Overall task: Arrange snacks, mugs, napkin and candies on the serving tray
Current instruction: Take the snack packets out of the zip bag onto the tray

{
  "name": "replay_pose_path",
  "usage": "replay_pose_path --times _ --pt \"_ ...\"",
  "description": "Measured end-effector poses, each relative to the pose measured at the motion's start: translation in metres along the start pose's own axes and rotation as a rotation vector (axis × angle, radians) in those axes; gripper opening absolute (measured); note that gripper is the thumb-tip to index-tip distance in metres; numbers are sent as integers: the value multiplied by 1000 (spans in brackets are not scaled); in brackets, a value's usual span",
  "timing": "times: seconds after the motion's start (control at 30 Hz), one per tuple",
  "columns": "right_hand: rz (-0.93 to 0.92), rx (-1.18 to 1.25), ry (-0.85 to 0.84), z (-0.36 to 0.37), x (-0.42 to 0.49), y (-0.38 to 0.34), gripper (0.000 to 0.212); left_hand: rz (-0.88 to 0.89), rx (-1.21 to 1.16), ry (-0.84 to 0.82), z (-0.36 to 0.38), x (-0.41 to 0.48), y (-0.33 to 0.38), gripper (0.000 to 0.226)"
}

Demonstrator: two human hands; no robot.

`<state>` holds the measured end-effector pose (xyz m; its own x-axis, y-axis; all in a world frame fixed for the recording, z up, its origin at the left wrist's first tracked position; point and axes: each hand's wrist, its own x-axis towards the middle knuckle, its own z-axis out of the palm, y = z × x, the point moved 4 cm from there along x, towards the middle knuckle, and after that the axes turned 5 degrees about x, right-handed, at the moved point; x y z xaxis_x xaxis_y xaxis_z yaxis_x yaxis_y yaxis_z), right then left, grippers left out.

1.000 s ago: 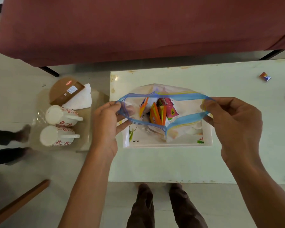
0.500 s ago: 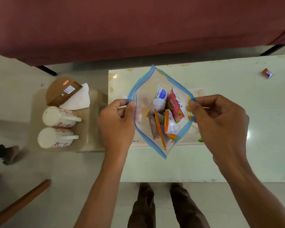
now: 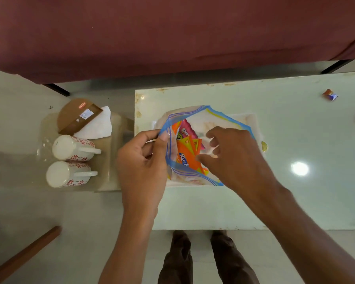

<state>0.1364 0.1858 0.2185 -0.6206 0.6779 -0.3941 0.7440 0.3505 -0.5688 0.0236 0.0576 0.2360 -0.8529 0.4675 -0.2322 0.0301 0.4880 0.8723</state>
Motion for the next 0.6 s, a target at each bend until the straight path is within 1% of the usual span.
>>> replay_pose_path --times 0.07,0.13,0.2,0.23,0.3,0.43,0.5,0.6 --pt "22 -43 -67 17 13 -9 37 -4 -6 27 -4 0 -4 8" --pt "20 -39 -57 28 19 -17 27 -11 -20 42 -7 0 -8 9" --pt "-10 -117 -37 35 21 -24 24 -18 -35 54 -8 -1 -11 9" --pt "-20 -158 -58 38 21 -26 23 -25 -45 59 -9 -1 -13 10" --pt "-29 -168 -60 40 19 -29 20 -43 -63 71 -7 -3 -18 13" --pt "-19 -30 -54 23 9 -28 17 -64 -80 85 -6 -4 -23 11" --pt "-69 58 -41 5 -1 -29 15 -78 -103 81 -8 -3 -25 8" --pt "-127 172 90 -30 -20 -32 12 -134 -178 93 -10 -1 -27 12"
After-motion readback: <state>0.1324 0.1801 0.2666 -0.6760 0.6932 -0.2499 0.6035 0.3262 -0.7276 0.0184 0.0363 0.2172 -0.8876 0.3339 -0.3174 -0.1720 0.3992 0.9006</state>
